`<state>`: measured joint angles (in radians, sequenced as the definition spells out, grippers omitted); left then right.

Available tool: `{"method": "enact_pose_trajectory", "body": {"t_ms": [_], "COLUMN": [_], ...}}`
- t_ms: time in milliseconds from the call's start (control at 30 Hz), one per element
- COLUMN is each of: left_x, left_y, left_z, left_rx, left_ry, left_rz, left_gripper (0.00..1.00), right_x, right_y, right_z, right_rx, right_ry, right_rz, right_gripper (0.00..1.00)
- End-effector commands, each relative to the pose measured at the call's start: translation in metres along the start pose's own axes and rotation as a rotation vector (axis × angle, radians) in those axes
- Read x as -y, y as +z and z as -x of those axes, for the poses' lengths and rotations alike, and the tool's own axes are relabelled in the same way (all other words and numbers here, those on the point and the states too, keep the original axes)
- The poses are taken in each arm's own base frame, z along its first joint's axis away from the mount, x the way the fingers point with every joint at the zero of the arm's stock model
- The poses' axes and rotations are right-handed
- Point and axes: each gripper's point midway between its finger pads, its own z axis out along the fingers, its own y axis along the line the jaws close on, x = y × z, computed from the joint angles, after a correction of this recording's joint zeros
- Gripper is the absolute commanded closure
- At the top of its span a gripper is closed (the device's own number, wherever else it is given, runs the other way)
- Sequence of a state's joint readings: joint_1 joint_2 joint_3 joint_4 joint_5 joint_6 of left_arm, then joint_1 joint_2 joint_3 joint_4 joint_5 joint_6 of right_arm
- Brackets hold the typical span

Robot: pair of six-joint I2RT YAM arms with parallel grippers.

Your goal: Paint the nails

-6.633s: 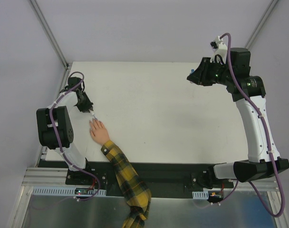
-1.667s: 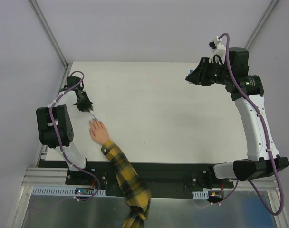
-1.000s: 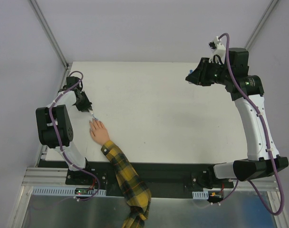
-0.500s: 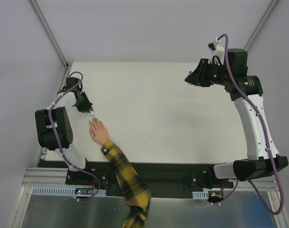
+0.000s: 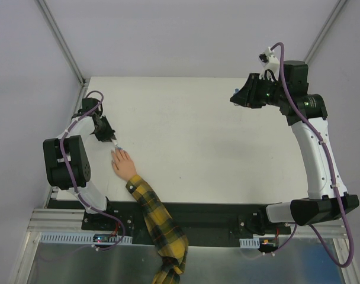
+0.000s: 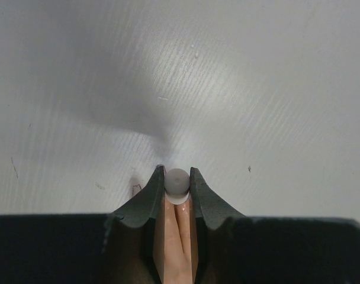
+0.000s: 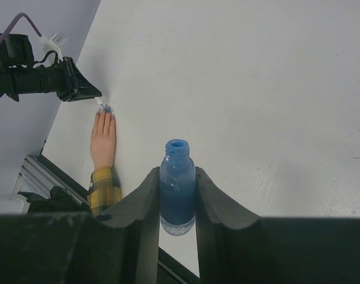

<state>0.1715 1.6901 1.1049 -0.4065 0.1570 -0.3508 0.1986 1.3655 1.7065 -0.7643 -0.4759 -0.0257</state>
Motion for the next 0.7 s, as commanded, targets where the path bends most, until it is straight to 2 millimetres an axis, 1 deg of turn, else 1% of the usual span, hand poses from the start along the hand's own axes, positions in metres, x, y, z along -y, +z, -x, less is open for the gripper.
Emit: {"method": "enact_pose_trajectory", "body": {"t_ms": [0, 233, 333, 467, 667], "left_x": [0.005, 0.003, 0.003, -0.004, -0.005], "left_y": [-0.014, -0.014, -0.013, -0.011, -0.011], "left_z": [0.001, 0.009, 0.010, 0.007, 0.010], "left_rx": [0.020, 0.036, 0.036, 0.024, 0.028], "left_ry": [0.015, 0.013, 0.017, 0.025, 0.033], "left_rz": [-0.030, -0.011, -0.006, 0.020, 0.026], "left_gripper": [1.00, 1.00, 1.00, 1.00, 1.00], "right_x": [-0.010, -0.010, -0.011, -0.009, -0.009], "right_y": [-0.010, -0.010, -0.010, -0.011, -0.010], "right_z": [0.014, 0.014, 0.014, 0.014, 0.013], "right_rx": [0.056, 0.056, 0.058, 0.059, 0.056], "right_ry": [-0.017, -0.018, -0.022, -0.022, -0.019], "right_rz": [0.031, 0.027, 0.029, 0.023, 0.024], "right_gripper": [1.00, 0.99, 1.00, 0.99, 0.99]}}
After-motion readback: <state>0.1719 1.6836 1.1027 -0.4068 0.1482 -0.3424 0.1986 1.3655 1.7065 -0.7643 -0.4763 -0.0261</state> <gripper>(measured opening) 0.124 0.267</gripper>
